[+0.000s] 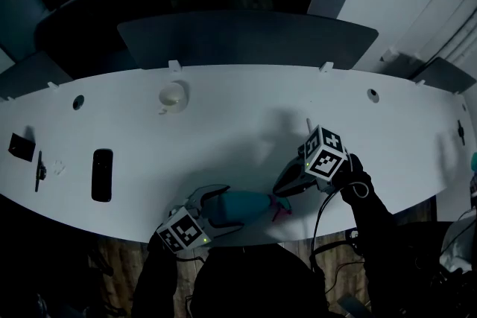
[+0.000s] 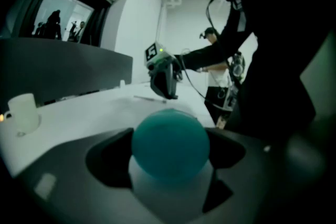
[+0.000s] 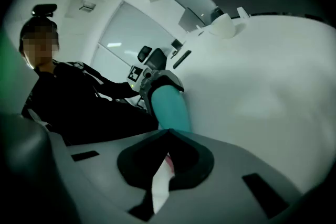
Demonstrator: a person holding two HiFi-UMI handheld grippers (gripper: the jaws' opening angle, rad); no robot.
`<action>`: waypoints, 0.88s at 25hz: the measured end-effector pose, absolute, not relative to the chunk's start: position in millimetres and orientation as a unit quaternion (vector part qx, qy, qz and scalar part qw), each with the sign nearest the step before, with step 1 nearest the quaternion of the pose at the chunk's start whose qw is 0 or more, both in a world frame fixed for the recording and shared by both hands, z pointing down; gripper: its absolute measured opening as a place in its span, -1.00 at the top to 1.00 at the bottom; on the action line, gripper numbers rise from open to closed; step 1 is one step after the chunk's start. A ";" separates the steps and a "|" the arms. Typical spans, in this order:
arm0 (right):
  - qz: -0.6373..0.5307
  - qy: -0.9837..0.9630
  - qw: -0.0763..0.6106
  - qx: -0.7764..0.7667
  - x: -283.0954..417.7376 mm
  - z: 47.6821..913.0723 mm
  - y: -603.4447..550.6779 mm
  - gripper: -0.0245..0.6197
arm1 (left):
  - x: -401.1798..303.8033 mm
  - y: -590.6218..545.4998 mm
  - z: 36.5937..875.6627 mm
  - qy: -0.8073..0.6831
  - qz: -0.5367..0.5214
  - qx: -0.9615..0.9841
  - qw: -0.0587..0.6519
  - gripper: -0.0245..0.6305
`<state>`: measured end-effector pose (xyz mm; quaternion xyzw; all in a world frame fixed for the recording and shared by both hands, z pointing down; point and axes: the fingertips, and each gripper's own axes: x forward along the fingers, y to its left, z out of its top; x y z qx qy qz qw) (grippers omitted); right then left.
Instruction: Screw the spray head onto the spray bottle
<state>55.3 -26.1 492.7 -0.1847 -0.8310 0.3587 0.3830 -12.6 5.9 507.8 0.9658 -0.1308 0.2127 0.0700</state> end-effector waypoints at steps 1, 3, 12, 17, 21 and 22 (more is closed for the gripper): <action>0.343 -0.836 0.392 -0.174 54.9 498.6 -27.9 0.92 | -14.2 4.4 510.9 -0.136 0.216 0.964 0.073 -0.36; 0.293 -0.857 0.402 -0.137 59.2 502.3 -33.9 0.92 | -18.3 4.2 514.9 -0.142 0.221 0.962 0.082 -0.36; 0.004 -0.833 0.551 -0.059 124.5 549.4 3.4 0.30 | -25.5 6.6 526.8 -0.147 0.221 0.956 0.123 -0.36; -0.059 -0.832 0.550 -0.042 105.4 567.3 15.8 -0.01 | -22.7 7.9 527.3 -0.146 0.218 0.956 0.132 -0.36; -0.062 -0.831 0.551 -0.040 98.5 570.8 14.4 0.00 | -21.5 8.4 526.0 -0.144 0.215 0.956 0.135 -0.36; -0.057 -0.829 0.554 -0.043 98.8 571.0 14.4 0.01 | -21.5 8.6 525.9 -0.143 0.215 0.956 0.135 -0.36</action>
